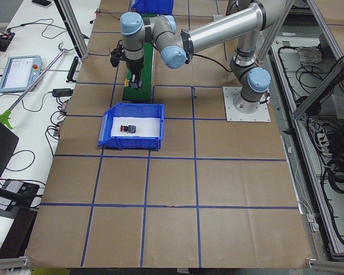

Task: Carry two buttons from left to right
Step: 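Carry the yellow button to the conveyor and set it down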

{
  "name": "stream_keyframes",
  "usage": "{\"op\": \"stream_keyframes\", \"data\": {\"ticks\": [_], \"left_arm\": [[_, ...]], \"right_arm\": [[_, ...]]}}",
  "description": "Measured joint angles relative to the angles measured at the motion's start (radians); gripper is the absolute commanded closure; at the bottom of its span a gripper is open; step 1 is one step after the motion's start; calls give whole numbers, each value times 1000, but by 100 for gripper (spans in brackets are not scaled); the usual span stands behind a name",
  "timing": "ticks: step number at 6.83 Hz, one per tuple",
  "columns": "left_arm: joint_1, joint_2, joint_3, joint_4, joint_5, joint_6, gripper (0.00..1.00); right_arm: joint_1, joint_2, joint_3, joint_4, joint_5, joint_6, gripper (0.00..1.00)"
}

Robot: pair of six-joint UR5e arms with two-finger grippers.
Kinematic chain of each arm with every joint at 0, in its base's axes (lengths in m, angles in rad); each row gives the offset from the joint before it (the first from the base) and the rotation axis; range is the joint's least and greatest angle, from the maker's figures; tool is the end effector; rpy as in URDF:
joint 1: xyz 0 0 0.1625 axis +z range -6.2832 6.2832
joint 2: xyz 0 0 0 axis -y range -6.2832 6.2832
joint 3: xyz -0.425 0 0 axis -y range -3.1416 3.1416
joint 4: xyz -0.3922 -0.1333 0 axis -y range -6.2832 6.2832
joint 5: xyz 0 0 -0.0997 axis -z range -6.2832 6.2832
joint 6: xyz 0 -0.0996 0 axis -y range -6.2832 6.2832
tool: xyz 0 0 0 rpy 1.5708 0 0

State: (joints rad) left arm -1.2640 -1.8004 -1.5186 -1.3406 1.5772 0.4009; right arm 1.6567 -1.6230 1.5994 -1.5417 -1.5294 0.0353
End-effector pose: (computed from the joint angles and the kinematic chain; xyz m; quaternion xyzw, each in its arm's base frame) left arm 0.0510 -0.6002 0.4129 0.0469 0.9985 -0.0236 0.0121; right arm 0.1772 -0.4555 0.4961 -0.0252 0.9995 0.0040 0.0205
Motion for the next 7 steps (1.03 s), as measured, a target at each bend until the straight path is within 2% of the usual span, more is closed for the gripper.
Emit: {"op": "stream_keyframes", "data": {"ticks": [3, 6, 7], "left_arm": [[-162, -39, -39, 21, -1, -206, 89], [-246, -139, -97, 162, 0, -308, 89], [-250, -159, -131, 232, 1, -315, 80]], "right_arm": [[-1, 0, 1, 1, 1, 0, 0], [-1, 0, 3, 0, 1, 0, 0], [-1, 1, 3, 0, 1, 0, 0]]}}
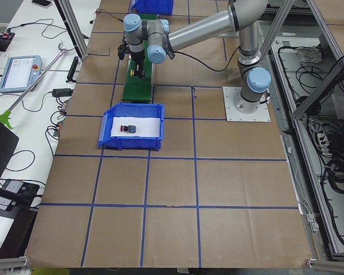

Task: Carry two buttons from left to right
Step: 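Carry the yellow button to the conveyor and set it down, then open the left gripper and lift away from the yellow button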

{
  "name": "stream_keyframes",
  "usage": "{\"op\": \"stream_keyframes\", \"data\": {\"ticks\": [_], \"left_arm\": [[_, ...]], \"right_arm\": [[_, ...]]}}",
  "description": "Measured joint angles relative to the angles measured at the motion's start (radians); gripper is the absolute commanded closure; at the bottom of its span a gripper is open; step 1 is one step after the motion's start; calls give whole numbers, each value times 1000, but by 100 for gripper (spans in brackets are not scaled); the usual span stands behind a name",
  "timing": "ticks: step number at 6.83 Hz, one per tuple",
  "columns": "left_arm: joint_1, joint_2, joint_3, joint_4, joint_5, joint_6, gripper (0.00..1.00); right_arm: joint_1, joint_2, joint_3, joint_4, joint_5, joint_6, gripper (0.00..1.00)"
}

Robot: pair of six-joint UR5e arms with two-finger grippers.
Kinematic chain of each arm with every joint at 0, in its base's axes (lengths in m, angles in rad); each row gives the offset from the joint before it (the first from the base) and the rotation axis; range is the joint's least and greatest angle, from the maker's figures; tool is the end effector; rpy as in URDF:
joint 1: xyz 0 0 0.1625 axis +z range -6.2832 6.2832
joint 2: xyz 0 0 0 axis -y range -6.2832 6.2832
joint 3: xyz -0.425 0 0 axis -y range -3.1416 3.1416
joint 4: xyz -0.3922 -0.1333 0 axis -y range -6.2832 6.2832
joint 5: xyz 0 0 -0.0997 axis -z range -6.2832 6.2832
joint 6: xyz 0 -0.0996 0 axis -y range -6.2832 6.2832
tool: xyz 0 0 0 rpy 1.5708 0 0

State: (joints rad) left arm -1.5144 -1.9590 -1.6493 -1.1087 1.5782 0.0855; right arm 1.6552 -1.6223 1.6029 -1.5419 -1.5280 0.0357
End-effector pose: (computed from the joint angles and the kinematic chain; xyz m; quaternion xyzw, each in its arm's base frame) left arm -0.0979 -0.6169 0.2794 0.0146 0.9999 0.0026 0.0035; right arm 0.1766 -0.4557 0.4941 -0.0242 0.9995 0.0060 0.0211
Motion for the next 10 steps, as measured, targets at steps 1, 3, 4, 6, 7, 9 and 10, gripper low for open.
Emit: {"op": "stream_keyframes", "data": {"ticks": [1, 3, 4, 6, 7, 9, 10], "left_arm": [[-1, -10, -25, 56, 2, -3, 22], [0, -18, -40, 90, 0, -8, 0], [2, -17, -35, 92, 1, -8, 0], [10, 14, 10, 58, 5, -7, 0], [12, 43, 63, -27, 6, -6, 0], [11, 109, 193, -270, 5, -6, 0], [11, 136, 227, -340, 5, -5, 0]], "right_arm": [[0, 0, 0, -1, 0, 1, 0], [0, 0, 0, -1, 0, 1, 0], [0, 0, 0, -1, 0, 1, 0], [0, 0, 0, -1, 0, 1, 0], [0, 0, 0, -1, 0, 1, 0], [0, 0, 0, -2, 1, 1, 0], [0, 0, 0, -2, 2, 1, 0]]}}
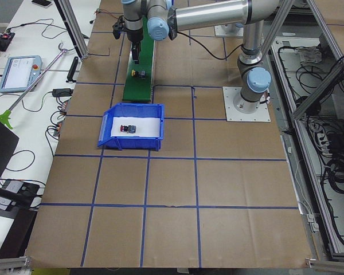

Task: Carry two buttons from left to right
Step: 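Open the left gripper and lift away from the yellow button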

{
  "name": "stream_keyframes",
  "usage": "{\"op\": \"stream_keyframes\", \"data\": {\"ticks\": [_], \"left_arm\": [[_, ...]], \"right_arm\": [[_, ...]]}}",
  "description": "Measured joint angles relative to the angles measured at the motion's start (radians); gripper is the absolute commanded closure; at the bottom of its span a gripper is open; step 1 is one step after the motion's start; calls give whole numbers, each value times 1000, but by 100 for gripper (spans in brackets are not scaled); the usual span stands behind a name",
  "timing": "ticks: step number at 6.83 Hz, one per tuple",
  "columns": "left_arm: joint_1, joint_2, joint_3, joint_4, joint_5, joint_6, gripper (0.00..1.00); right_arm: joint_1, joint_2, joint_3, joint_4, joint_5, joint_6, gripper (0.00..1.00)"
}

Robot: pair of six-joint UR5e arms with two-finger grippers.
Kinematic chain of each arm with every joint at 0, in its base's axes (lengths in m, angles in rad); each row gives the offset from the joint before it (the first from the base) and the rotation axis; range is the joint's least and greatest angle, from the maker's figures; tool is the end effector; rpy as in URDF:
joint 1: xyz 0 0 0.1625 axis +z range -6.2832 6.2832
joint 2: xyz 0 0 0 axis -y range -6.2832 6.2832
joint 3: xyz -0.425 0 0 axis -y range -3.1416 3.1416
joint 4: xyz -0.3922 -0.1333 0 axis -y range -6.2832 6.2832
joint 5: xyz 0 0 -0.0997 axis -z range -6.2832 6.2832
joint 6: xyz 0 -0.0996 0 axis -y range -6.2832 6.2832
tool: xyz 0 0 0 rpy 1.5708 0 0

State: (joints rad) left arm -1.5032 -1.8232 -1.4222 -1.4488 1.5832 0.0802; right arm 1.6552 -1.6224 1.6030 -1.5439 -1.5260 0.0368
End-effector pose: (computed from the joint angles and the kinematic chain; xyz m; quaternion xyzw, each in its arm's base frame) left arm -0.0914 -0.6053 0.4356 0.0062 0.9999 -0.0086 0.0069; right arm 0.1768 -0.4559 0.4943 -0.0237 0.9995 0.0051 0.0221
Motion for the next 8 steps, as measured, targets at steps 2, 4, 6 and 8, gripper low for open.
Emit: {"op": "stream_keyframes", "data": {"ticks": [2, 4, 6, 8], "left_arm": [[9, 19, 16, -38, 1, 10, 0], [104, 17, 21, -41, -5, 87, 0], [254, 6, 22, -43, -11, 249, 0], [365, -25, 23, -37, -9, 393, 0]], "right_arm": [[0, 0, 0, -1, 1, 1, 0], [0, 1, 0, -1, 1, 2, 0], [0, 1, 0, -1, 1, 2, 0], [0, 1, 0, -1, 2, 2, 0]]}}
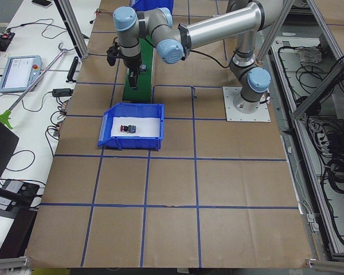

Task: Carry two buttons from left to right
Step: 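Open the left gripper and lift away from the yellow button, then lower the left gripper into the bin and grasp the red-capped button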

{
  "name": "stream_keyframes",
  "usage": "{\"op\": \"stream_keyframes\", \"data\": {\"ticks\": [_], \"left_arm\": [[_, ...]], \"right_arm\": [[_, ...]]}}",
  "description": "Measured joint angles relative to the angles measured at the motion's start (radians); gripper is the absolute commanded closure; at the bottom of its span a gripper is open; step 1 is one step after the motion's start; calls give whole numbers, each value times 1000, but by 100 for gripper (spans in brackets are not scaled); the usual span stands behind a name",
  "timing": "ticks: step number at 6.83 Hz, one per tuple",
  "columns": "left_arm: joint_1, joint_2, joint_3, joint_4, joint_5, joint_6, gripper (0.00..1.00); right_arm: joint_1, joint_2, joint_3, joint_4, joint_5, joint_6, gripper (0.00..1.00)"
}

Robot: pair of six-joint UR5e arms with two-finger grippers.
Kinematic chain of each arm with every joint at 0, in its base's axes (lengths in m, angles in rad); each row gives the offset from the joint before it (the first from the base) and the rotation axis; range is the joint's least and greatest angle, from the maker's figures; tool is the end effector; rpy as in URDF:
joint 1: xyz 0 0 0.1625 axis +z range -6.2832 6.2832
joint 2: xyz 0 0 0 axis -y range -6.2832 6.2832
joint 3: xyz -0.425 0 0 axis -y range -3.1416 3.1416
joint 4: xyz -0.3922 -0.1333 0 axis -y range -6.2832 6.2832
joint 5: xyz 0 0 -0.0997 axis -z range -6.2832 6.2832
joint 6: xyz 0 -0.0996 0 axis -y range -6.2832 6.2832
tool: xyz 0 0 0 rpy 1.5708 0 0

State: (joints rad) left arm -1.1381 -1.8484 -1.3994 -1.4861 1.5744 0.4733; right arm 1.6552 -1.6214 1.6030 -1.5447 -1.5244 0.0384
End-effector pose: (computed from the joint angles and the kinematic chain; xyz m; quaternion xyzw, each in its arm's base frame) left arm 0.1326 -0.6041 0.4279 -0.0203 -0.9997 -0.0105 0.0031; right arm 0.1770 -0.4563 0.4939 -0.0229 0.9995 0.0053 0.0229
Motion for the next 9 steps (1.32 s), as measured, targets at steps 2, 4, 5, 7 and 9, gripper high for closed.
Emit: {"op": "stream_keyframes", "data": {"ticks": [2, 4, 5, 7, 9], "left_arm": [[38, -68, 3, 64, -4, 57, 0], [55, -135, -5, 150, -6, 90, 0], [63, -170, -20, 202, -6, 95, 0], [73, -249, -64, 341, -6, 97, 0], [78, -311, -101, 455, -5, 94, 0]], "right_arm": [[0, 0, 0, 0, 1, 0, 0], [0, 0, 0, -1, 1, 0, 0], [0, 0, 0, -1, 1, 0, 0], [0, 0, 0, -2, 2, 0, 0], [0, 5, 0, -2, 3, 1, 0]]}}
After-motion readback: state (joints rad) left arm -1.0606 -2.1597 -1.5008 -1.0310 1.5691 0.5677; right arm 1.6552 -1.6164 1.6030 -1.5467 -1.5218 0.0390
